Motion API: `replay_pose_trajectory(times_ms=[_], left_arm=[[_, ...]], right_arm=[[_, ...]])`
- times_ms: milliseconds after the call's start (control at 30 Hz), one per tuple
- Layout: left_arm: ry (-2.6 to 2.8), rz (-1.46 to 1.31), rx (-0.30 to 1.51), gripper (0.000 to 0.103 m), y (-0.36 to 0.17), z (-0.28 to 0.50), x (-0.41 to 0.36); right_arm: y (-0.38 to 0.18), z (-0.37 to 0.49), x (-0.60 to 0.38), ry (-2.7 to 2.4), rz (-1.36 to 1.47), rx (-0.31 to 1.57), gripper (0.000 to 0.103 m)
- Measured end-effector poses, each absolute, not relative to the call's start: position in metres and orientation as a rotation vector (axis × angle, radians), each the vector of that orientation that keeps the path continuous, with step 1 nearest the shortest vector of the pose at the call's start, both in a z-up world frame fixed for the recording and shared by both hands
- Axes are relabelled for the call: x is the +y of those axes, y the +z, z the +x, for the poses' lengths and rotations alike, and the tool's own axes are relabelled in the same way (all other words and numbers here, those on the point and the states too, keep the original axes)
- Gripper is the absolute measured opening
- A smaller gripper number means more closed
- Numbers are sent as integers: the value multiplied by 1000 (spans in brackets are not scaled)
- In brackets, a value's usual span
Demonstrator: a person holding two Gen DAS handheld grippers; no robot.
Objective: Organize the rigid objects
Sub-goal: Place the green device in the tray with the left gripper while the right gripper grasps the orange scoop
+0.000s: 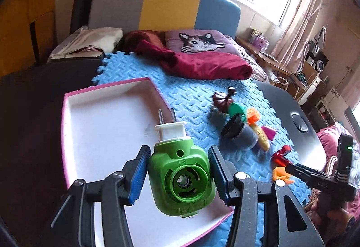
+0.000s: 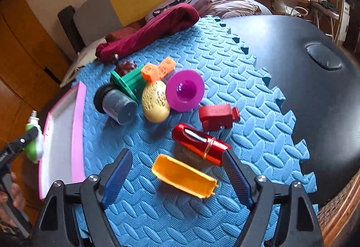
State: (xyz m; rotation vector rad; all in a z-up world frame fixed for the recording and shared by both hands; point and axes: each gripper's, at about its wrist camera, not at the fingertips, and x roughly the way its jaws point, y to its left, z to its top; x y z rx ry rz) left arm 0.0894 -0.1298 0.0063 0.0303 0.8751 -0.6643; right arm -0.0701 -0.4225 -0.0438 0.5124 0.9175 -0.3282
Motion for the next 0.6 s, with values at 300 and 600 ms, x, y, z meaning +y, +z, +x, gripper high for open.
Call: replay_pose_trajectory(times_ms=[300,600], left_arm=[[-563,46,923,54,-22,132,-90],[-485,44,941,54,-38,186,-88]], right_arm=[[-65,-64,-409,-393,406,917,66],[-71,-63,-392,-389,282,948,64]])
